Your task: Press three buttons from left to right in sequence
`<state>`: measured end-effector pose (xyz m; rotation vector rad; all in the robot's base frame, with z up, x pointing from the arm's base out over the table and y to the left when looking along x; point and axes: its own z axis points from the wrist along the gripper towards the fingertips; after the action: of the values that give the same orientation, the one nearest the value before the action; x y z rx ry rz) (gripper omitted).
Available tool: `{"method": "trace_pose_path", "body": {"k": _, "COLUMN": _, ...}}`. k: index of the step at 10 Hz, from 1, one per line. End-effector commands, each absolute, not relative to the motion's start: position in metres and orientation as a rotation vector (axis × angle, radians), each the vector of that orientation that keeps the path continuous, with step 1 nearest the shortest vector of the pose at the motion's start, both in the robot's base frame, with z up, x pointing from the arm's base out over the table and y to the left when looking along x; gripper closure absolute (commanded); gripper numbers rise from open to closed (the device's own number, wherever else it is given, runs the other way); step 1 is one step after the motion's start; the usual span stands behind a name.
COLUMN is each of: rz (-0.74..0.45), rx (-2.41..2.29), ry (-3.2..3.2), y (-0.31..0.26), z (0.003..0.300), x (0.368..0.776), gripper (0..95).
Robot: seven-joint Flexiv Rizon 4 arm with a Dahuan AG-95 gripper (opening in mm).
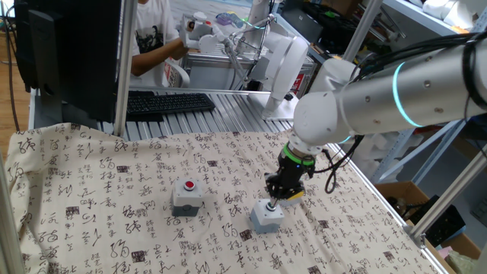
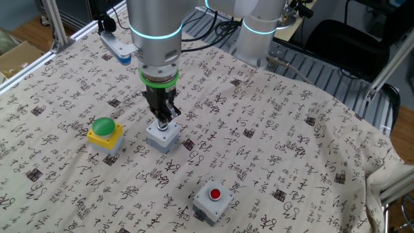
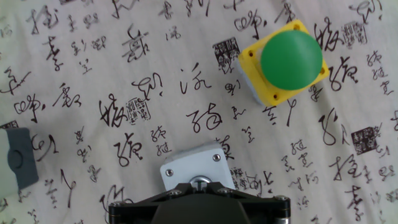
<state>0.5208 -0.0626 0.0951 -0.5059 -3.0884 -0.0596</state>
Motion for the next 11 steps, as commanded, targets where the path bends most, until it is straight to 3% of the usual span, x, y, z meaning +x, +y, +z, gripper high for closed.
{"method": "trace_pose_path", "body": {"k": 1, "rz": -0.056, "rx": -0.505, "ry": -3.084, "y": -0.063, "z": 0.102, "x": 0.521, "gripper": 95.0}}
{"method": "trace_pose_path", "body": {"k": 6, "rz": -0.054, "rx": -0.512, "ry": -3.083, "y": -0.063, "z": 0.106, "x": 0.523, "gripper": 95.0}}
{"method": "trace_pose_path", "body": {"k": 11, "rz": -0.045, "rx": -0.488, "ry": -3.077, "y": -0.075, "z": 0.133, "x": 0.523, "gripper": 95.0}}
